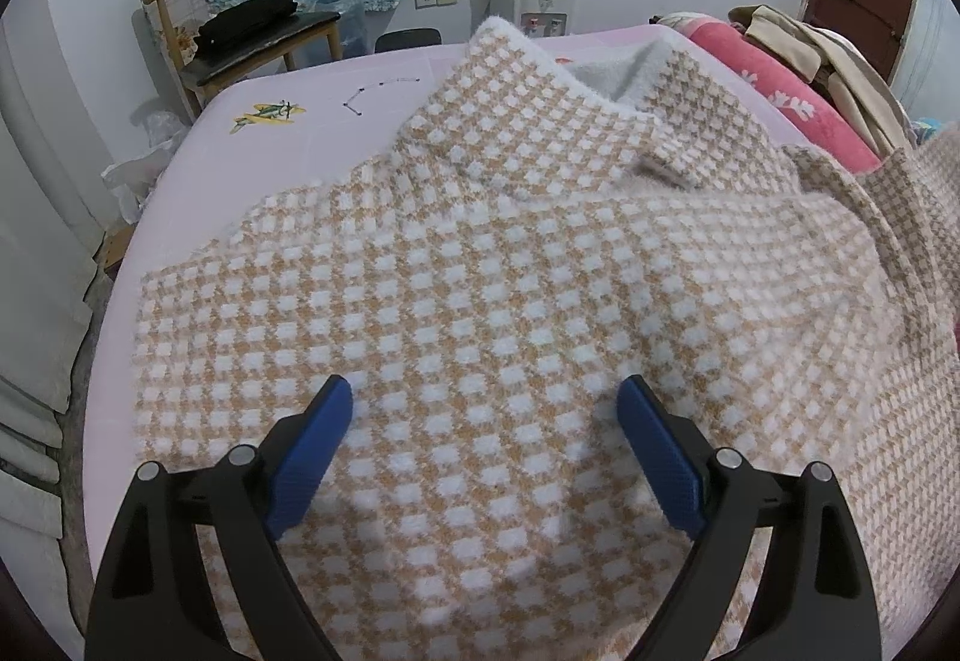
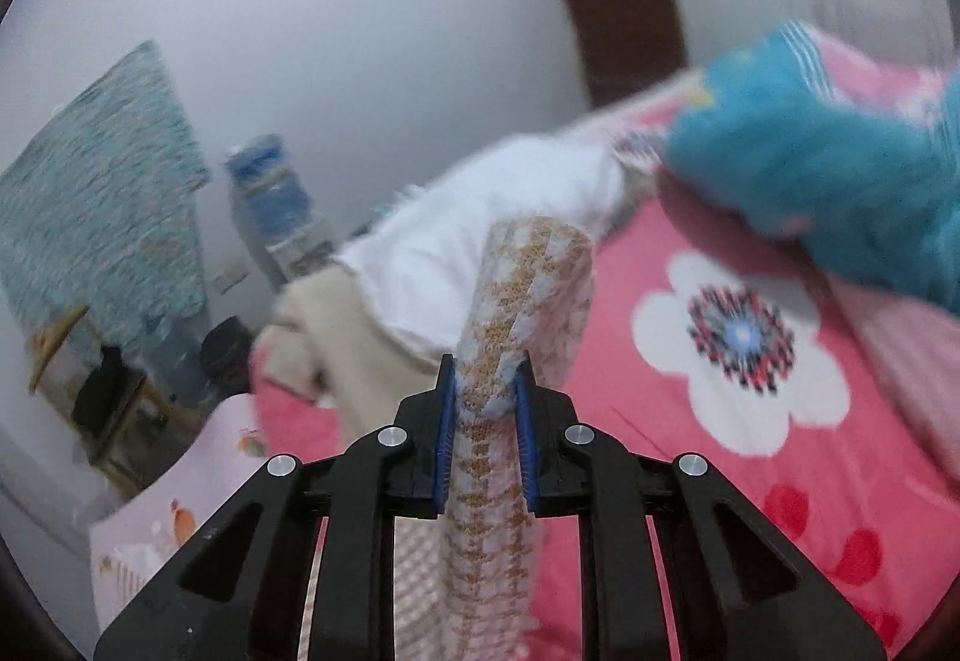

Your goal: Fold large clothes

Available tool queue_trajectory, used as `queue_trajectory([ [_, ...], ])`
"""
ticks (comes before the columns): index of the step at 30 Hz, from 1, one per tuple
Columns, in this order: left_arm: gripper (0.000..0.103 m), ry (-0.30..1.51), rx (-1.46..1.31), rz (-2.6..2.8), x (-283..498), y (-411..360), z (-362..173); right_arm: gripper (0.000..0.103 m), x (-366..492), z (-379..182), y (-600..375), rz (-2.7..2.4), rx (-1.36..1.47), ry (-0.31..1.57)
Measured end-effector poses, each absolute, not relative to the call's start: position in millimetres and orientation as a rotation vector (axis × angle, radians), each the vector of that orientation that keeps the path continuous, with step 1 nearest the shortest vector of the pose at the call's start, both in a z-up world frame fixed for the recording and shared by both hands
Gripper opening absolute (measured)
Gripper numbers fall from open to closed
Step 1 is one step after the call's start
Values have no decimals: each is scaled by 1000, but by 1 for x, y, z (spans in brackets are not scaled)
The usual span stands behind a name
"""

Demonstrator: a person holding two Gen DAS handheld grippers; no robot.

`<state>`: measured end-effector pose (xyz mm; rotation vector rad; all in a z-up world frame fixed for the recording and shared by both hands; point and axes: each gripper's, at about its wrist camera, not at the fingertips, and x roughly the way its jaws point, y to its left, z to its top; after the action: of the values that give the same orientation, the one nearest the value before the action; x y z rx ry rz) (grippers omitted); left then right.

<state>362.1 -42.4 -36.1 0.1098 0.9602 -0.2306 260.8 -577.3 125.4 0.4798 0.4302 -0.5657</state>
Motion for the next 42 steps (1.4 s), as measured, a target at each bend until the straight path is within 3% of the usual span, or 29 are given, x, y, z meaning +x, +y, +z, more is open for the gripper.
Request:
queue_trajectory([
  [6, 80, 931, 77, -247, 348, -24, -20, 16, 260, 173, -502, -458, 334, 392],
  [15, 43, 944, -30, -296, 322, 11, -3, 15, 265, 196, -386, -247, 180, 383],
  [22, 25, 974, -71, -328, 305, 24, -12, 15, 274, 167, -292, -70, 35, 455],
  [27, 23, 989, -93, -338, 298, 34, -18, 17, 283, 112, -232, 57, -47, 573],
  [30, 23, 992, -106, -344, 294, 40, -18, 28, 290, 72, -207, 166, -68, 705],
  [32, 23, 992, -110, -349, 292, 43, -17, 53, 288, 41, -190, 236, -108, 796],
  [34, 23, 993, -112, -365, 290, 45, -15, 65, 281, 25, -182, 279, -142, 833],
  [37, 23, 993, -118, -401, 288, 45, -9, 72, 269, 12, -181, 348, -149, 875],
  [42, 23, 981, -179, -510, 288, 33, 5, 73, 250, 14, -213, 376, 45, 878],
])
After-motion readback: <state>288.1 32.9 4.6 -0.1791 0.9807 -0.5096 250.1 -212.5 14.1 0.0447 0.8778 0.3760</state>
